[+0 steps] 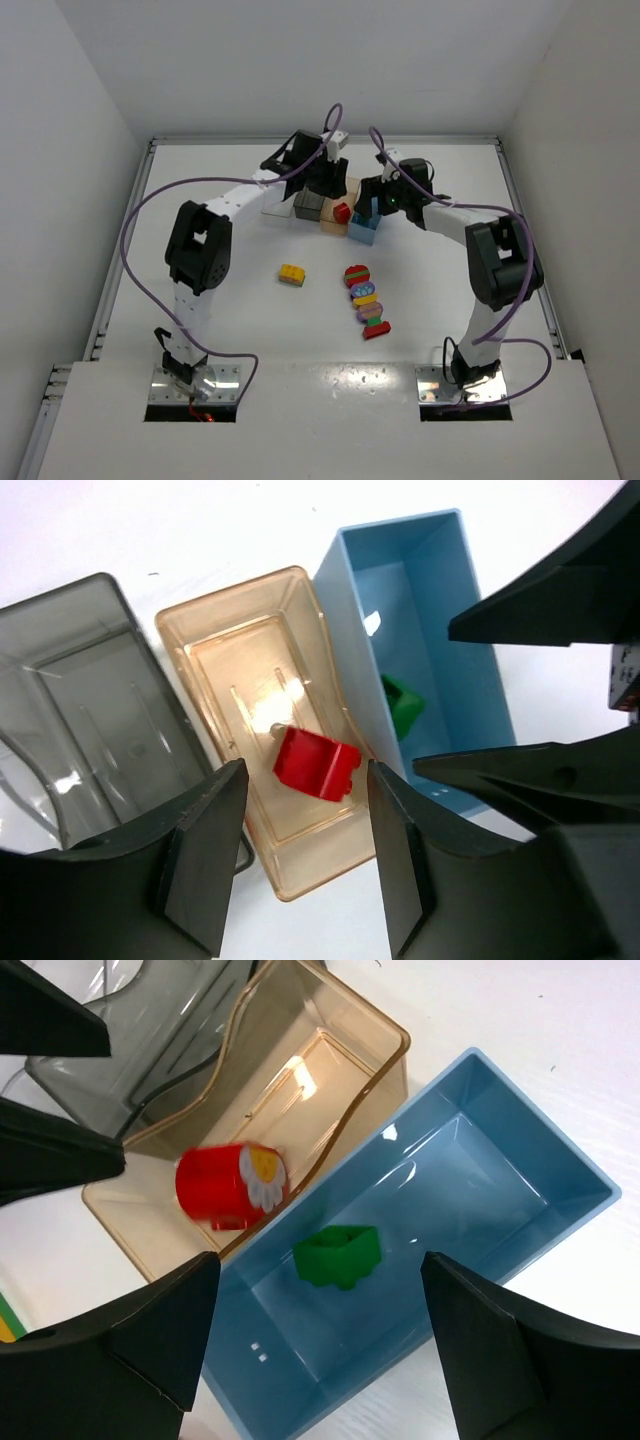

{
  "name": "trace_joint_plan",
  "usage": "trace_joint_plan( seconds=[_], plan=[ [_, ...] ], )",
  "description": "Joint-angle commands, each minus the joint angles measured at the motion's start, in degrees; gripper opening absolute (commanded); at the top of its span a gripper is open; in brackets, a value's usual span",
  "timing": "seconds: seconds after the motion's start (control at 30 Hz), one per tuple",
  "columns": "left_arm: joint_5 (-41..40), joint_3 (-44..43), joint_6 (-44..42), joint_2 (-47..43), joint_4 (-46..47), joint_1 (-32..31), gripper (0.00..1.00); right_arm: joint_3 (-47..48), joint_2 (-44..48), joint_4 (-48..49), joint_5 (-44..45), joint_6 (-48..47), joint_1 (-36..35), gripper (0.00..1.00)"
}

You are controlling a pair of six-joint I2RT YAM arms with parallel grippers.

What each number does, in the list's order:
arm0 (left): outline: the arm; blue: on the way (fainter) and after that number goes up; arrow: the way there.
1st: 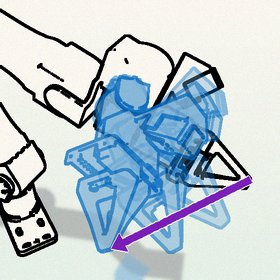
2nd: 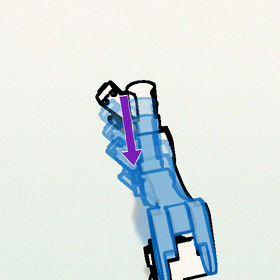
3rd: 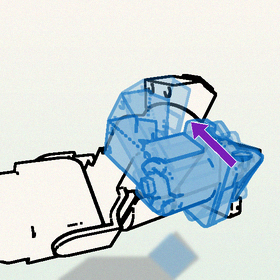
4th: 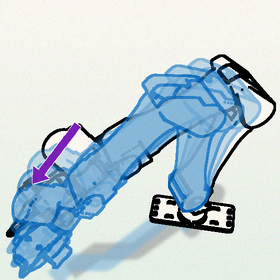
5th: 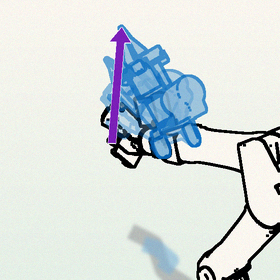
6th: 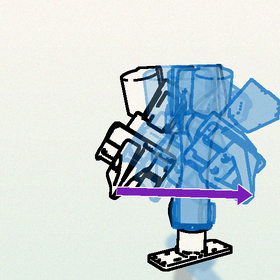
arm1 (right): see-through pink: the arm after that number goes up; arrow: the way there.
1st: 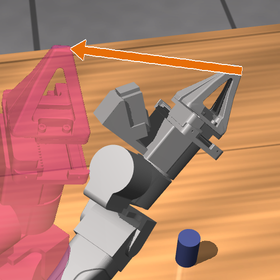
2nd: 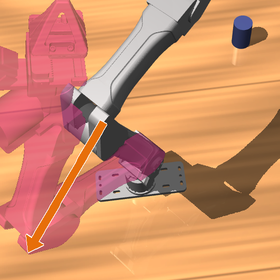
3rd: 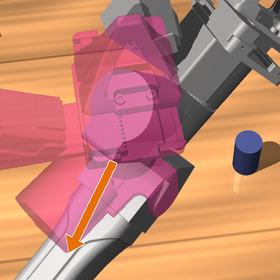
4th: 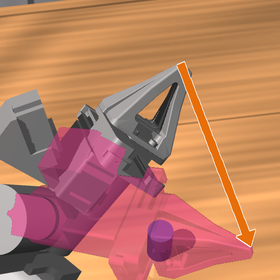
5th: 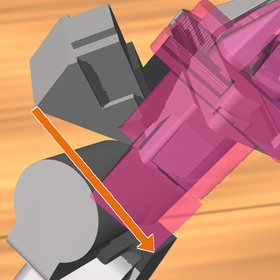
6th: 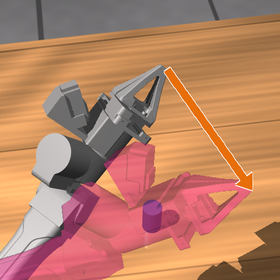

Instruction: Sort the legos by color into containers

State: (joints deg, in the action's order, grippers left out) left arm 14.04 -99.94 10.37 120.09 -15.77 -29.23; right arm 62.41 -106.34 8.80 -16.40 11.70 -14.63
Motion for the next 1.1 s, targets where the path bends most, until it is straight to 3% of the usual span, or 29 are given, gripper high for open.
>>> trace_joint_plan(
  seconds=[0.0, 0.2, 0.27, 0.33, 0.37, 0.43, 0.5, 0.57, 0.77, 1.07],
  plan=[
    [1.9, -1.1, -0.4, -4.2, 1.4, -1.3, 0.57, 1.5, 4.6, 1.5, -2.0, -0.6, 0.3, 0.82],
    [12.2, 9.0, -5.4, -17.9, -0.9, 1.7, 0.58, -0.6, 13.0, -2.9, -17.4, -2.9, 0.8, 0.82],
    [21.6, 11.6, -17.0, -20.8, -9.6, 4.8, 0.58, -2.0, 16.2, -6.0, -24.3, -5.9, 0.8, 0.82],
    [23.0, 11.6, -30.1, -23.1, -26.1, 5.9, 0.58, -3.2, 17.9, -11.5, -26.5, -8.7, 0.8, 0.82],
    [22.1, 11.6, -43.3, -23.7, -31.7, 6.6, 0.58, -4.7, 19.7, -13.1, -28.0, -9.7, 0.8, 0.82],
    [19.5, 14.3, -57.0, -25.9, -42.4, 6.6, 0.58, -6.3, 21.3, -16.3, -29.1, -12.3, 0.8, 0.82],
    [16.3, 20.7, -62.2, -28.2, -45.2, 7.3, 0.58, -8.5, 23.6, -17.8, -29.1, -14.4, 0.8, 0.81],
    [14.7, 27.1, -66.6, -31.9, -44.7, 7.3, 0.58, -9.3, 24.2, -19.1, -29.1, -15.9, 0.8, 0.81],
    [11.8, 35.4, -71.4, -34.9, -36.2, 3.2, 0.58, -9.9, 24.9, -19.8, -29.1, -15.9, 0.8, 0.81],
    [14.7, 34.8, -71.4, -30.7, -26.9, 2.2, 0.58, -8.8, 24.3, -20.3, -28.6, -15.9, 1.9, 0.81]
  ],
)
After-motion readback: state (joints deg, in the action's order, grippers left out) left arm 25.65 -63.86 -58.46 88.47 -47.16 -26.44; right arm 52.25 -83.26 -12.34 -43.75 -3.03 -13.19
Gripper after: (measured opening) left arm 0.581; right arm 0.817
